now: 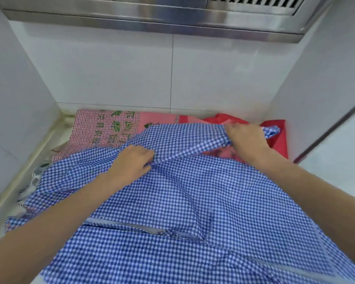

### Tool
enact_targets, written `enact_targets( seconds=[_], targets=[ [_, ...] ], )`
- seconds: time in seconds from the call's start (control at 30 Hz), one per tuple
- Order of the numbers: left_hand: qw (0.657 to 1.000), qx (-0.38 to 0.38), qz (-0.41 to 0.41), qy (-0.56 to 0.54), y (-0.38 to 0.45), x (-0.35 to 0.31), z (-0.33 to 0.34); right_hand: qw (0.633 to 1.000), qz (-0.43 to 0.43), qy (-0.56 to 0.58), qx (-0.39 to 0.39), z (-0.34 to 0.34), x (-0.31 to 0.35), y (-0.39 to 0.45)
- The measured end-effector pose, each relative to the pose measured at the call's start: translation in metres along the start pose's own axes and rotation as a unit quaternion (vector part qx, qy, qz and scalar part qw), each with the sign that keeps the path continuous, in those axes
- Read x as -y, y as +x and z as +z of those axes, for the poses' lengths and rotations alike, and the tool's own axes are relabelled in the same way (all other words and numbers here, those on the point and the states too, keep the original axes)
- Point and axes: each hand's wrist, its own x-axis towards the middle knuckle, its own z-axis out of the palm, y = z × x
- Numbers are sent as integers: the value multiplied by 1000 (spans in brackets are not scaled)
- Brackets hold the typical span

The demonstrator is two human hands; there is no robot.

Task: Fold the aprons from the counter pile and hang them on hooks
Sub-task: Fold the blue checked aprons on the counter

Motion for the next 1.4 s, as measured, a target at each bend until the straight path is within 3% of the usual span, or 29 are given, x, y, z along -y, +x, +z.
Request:
enact_targets(
  seconds=[0.1,0.13,0.2,0.3,0.37,0.47,0.53,0.57,0.6,0.67,0.73,0.8,0.87,1.0,1.1,1.2,1.4],
  targets=[
    [979,189,80,11,-29,-23,27,977,-44,-15,210,50,18,-57],
    [960,271,71,11,-37,-26,38,964,-61,-19,258,65,24,-70],
    [941,332,30,55,-48,-24,44,939,-77,-25,335,87,33,-90],
    [928,357,-64,90,-57,-8,42,935,-60,-11,350,96,33,-101],
    [902,416,-76,85,-63,4,38,945,-50,-26,323,94,29,-102],
    [858,497,-120,-54,-73,10,39,943,-23,-39,329,88,22,-100],
    [793,552,-163,-202,-74,12,39,906,-25,-22,422,85,23,-97],
    [780,536,-188,-261,-72,14,40,875,-35,-7,482,84,23,-95],
    [789,488,-211,-307,-67,17,40,845,-39,20,532,82,24,-92],
    [864,348,-223,-288,-52,25,37,812,-16,121,572,76,25,-81],
    [926,229,-215,-209,-31,30,31,834,-15,244,494,74,29,-65],
    [948,184,-190,-179,-8,28,22,886,-9,291,361,81,35,-47],
    [959,196,-131,-155,13,20,20,911,4,300,285,90,44,-31],
    [955,292,-36,-41,40,9,34,911,48,286,293,109,51,-15],
    [941,332,-35,51,55,13,35,892,128,283,328,119,36,-13],
    [945,309,-39,101,68,14,36,849,200,322,368,129,12,-17],
    [923,320,-106,188,89,8,44,903,215,215,304,132,-16,-35]
  ],
)
